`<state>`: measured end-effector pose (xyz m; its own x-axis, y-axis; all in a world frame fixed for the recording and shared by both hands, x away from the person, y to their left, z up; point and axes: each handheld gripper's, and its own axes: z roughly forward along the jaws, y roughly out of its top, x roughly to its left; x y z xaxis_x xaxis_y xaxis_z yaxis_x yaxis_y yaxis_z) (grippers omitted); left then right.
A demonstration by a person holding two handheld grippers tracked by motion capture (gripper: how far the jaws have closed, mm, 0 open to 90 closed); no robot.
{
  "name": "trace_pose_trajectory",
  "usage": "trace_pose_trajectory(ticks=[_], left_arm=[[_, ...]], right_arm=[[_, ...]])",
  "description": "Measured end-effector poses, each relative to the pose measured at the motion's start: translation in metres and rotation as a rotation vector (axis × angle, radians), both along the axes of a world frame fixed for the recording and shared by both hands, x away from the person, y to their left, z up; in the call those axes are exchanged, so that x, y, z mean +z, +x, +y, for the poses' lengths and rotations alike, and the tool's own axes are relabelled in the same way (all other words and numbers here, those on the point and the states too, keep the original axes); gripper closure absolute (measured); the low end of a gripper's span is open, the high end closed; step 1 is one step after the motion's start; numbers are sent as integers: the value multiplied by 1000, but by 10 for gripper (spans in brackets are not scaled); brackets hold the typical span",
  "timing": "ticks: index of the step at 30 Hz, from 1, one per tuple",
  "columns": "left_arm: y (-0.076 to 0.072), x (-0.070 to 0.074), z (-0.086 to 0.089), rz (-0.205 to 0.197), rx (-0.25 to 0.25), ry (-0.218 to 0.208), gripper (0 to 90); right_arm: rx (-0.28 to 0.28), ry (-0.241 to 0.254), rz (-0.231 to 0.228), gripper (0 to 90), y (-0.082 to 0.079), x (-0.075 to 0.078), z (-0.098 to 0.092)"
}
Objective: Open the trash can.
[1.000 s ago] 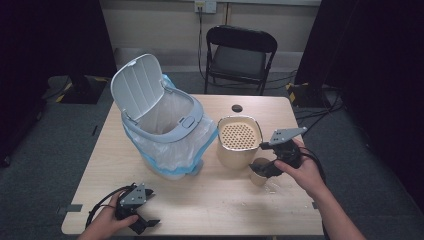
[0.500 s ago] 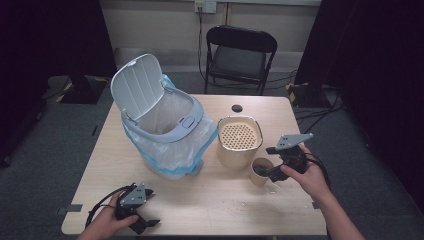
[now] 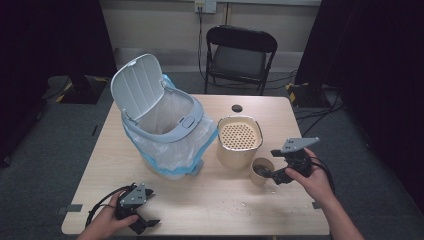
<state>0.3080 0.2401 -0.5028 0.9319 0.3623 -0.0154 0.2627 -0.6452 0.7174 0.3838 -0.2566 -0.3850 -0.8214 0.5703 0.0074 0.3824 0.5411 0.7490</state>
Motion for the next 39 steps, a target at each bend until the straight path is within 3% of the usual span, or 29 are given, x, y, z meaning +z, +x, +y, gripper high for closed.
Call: trace_pose_trajectory(ticks=[7, 14, 24, 39], left_arm=[[1, 0, 0, 4, -4, 3, 0], [0, 0, 0, 3, -4, 4, 0], [0, 0, 0, 3, -3, 4, 0], [0, 0, 0, 3, -2, 3, 0]], right_arm=[[-17, 3, 11, 143, -7, -9, -12], [-40, 17, 37, 143, -13, -31, -24], [-68, 22, 42, 144, -13, -52, -27], [-73, 31, 30, 145, -12, -68, -27]])
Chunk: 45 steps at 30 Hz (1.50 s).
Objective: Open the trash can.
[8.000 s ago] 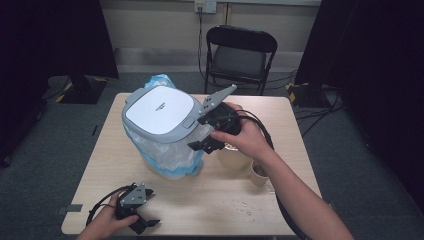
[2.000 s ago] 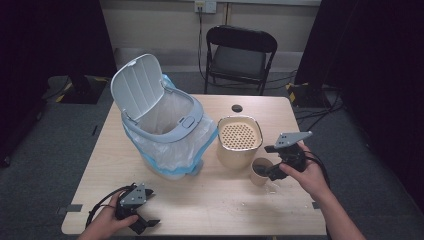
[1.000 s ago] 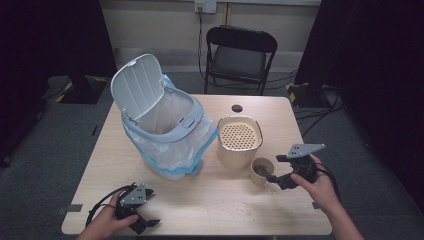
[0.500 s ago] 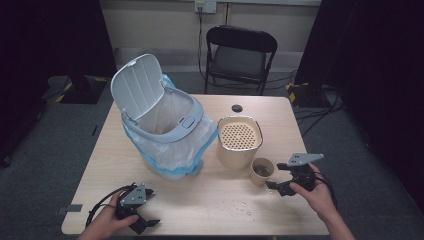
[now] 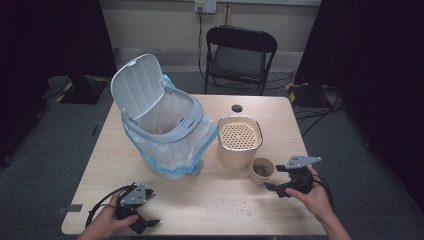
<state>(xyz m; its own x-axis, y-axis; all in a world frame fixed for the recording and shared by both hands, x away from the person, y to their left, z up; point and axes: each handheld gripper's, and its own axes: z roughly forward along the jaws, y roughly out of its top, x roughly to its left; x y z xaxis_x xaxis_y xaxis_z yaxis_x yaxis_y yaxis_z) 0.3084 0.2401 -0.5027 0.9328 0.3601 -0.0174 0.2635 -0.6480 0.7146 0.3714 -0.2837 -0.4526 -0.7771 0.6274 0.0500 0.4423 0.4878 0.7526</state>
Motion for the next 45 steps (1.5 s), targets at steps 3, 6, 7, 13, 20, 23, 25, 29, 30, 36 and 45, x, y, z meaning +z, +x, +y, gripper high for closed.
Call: trace_pose_trajectory(ticks=[3, 6, 7, 13, 20, 23, 25, 29, 30, 36, 45], left_arm=[[0, 0, 0, 0, -1, 0, 0], [0, 0, 0, 0, -1, 0, 0], [0, 0, 0, 0, -1, 0, 0], [0, 0, 0, -2, 1, -1, 0], [0, 0, 0, -2, 1, -2, 0], [0, 0, 0, -2, 1, -1, 0], [0, 0, 0, 0, -1, 1, 0], [0, 0, 0, -2, 1, -2, 0], [0, 0, 0, -2, 1, -2, 0], [0, 0, 0, 0, -3, 1, 0], [1, 0, 0, -2, -5, -5, 0]], right_arm=[[-5, -2, -4, 145, -1, -5, 2], [0, -7, -7, 145, -1, -7, 3], [-2, -7, -8, 144, -1, -9, 4], [-5, -6, -15, 145, 1, -12, 7], [3, -12, -19, 149, 4, -14, 11], [2, -5, -19, 149, 5, -13, 12], [0, -12, -25, 149, 5, -12, 13], [3, -5, -26, 149, 5, -11, 15], [3, -5, -26, 149, 5, -11, 15], [9, 12, -32, 151, 8, -13, 18], [4, 28, -35, 185, 15, -17, 26]])
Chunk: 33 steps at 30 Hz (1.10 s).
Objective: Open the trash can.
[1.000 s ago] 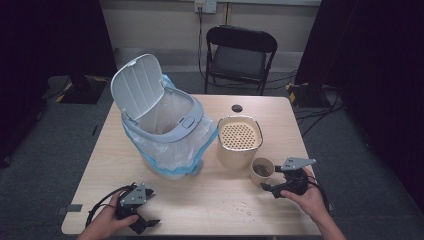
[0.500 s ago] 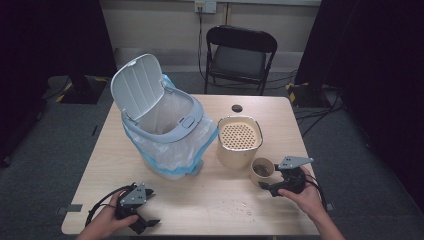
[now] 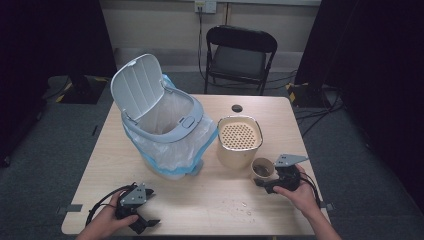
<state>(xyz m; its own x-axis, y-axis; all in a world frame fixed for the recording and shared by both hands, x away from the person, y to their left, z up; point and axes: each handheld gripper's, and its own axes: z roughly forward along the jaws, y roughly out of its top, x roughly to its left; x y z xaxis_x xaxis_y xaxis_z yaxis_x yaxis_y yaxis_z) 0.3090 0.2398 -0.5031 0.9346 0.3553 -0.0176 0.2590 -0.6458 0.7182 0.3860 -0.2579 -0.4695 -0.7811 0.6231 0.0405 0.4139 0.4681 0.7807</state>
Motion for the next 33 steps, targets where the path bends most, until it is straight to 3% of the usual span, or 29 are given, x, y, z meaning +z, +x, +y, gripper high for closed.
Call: trace_pose_trajectory(ticks=[5, 13, 18, 33], left_arm=[[0, 0, 0, 0, 0, 0, 0], [0, 0, 0, 0, 0, 0, 0], [0, 0, 0, 0, 0, 0, 0], [0, 0, 0, -1, -3, -3, 0]], right_arm=[[-3, 9, -2, 194, 2, -3, 1], [-10, 82, -2, 214, 5, -10, -4], [-3, 71, -13, 242, 4, -10, -3], [-7, 110, -42, 249, 2, -13, -2]])
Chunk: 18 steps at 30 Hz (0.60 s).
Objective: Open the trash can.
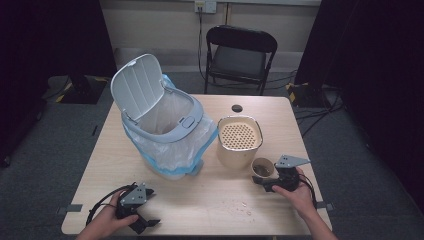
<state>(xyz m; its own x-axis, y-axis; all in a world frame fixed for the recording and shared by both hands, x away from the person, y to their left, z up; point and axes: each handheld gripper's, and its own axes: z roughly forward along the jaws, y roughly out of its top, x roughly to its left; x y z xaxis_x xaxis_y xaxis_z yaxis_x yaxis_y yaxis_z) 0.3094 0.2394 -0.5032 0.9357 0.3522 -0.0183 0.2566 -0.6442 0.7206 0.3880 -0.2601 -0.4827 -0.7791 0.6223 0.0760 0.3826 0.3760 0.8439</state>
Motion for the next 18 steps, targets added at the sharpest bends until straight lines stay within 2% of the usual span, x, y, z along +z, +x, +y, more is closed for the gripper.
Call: trace_pose_trajectory(ticks=[18], left_arm=[[0, 0, 0, -2, 1, -3, 0]], right_arm=[[7, -37, -14, 257, -5, 5, 0]])
